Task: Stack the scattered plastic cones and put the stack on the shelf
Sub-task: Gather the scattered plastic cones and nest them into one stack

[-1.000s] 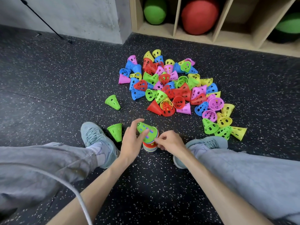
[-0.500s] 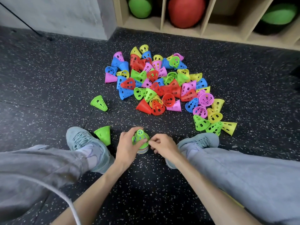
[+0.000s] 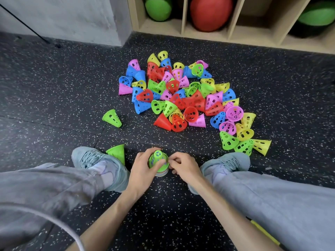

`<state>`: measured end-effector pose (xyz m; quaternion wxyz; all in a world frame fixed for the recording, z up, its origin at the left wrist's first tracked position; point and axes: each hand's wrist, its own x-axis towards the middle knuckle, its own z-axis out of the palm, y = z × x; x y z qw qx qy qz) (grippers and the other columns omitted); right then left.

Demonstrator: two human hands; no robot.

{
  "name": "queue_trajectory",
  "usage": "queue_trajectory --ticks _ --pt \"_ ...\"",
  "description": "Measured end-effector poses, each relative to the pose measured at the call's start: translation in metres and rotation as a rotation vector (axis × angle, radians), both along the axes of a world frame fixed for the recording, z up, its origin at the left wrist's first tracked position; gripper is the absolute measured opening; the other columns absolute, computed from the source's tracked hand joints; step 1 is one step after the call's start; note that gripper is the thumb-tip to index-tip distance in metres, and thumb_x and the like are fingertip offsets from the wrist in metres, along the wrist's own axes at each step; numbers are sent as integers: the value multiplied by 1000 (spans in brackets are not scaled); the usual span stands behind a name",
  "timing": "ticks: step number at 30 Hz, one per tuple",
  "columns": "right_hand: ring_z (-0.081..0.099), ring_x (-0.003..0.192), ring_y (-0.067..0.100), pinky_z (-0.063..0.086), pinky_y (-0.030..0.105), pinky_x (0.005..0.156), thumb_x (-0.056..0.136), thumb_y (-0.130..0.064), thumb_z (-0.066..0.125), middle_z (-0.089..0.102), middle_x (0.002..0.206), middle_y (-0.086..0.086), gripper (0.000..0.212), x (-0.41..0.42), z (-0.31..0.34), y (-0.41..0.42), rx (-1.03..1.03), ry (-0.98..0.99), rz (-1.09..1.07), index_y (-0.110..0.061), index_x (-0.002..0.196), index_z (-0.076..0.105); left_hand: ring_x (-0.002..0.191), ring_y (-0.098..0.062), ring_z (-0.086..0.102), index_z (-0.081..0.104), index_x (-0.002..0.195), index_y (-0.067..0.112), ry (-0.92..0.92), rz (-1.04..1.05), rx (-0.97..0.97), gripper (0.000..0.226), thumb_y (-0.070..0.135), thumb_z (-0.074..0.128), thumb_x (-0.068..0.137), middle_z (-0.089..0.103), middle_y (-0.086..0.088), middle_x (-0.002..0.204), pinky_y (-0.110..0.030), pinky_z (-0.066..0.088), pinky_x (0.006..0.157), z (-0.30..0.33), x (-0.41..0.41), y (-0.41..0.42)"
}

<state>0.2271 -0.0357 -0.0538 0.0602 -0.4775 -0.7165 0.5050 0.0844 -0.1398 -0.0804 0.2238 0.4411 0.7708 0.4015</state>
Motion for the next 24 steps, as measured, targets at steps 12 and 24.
queue_trajectory --ticks 12,24 --pt "72 67 16 58 33 70 99 -14 58 75 79 -2 17 -3 -9 26 -42 129 -179 -25 97 71 99 -10 65 68 112 36 -44 188 169 15 33 55 104 72 21 106 -44 53 88 14 -34 34" --pt "68 63 9 55 22 61 101 -9 53 74 83 1 21 -8 -27 38 -70 186 -220 -21 101 71 102 -13 61 69 112 25 300 -201 -529 36 39 83 81 65 12 114 -34 48 93 28 -190 16"
